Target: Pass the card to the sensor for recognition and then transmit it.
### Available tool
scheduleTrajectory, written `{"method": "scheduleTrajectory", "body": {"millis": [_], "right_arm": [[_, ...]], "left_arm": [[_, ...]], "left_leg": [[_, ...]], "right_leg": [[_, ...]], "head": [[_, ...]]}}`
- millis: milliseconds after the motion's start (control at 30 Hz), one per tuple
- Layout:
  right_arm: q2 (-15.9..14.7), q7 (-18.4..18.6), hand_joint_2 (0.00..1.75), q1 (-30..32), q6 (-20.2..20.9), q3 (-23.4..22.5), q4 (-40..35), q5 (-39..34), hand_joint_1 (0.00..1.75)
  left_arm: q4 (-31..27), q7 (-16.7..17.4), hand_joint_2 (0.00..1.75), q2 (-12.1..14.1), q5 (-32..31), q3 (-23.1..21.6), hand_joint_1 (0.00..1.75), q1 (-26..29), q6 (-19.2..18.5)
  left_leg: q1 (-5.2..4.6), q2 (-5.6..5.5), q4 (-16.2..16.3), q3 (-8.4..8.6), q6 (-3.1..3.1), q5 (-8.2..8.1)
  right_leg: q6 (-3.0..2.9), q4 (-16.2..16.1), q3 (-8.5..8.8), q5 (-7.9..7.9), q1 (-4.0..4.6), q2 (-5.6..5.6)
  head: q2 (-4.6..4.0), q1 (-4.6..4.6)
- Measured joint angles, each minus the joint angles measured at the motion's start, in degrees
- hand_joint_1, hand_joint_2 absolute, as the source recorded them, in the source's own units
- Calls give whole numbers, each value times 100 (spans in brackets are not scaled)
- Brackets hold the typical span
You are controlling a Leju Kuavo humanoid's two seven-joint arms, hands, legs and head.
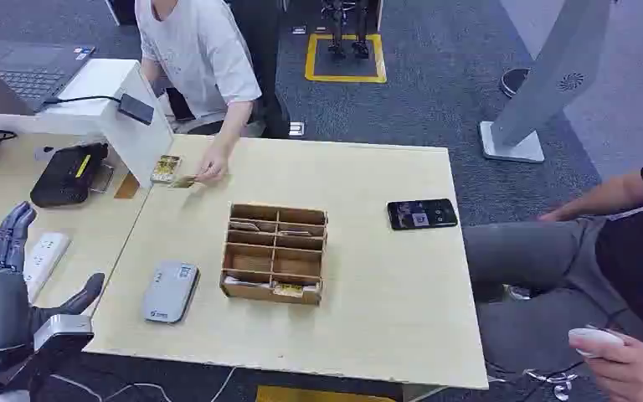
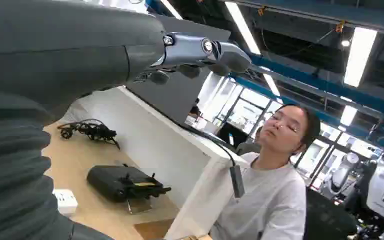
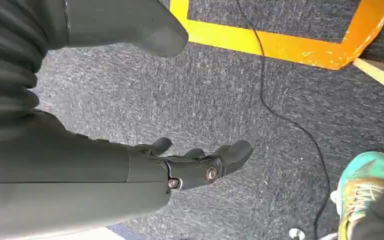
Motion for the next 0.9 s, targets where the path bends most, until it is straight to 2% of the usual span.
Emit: {"method": "scheduleTrajectory", "body": {"millis": [267,633,900], "right_arm": [[2,81,175,-33,94,107,-39,87,0],[2,181,175,-46,120,282,-42,280,0],[11,192,175,-85,212,372,-103,367,0]], "left_arm": [[337,570,175,439,-1195,-522,0,-137,61],[791,1154,175,548,-2192,-671,0,-354,444],[1073,1248,175,568,-2498,-756,0,-630,496]], "left_leg": [[0,0,0,1,0,0],[0,-2,0,-1,0,0],[0,-2,0,0,-1,1]], "right_leg": [[0,2,1,0,1,0],[-1,1,0,0,0,-1],[-1,2,2,0,0,-1]], "head": [[-2,-4],[-2,-2],[0,-2]]}}
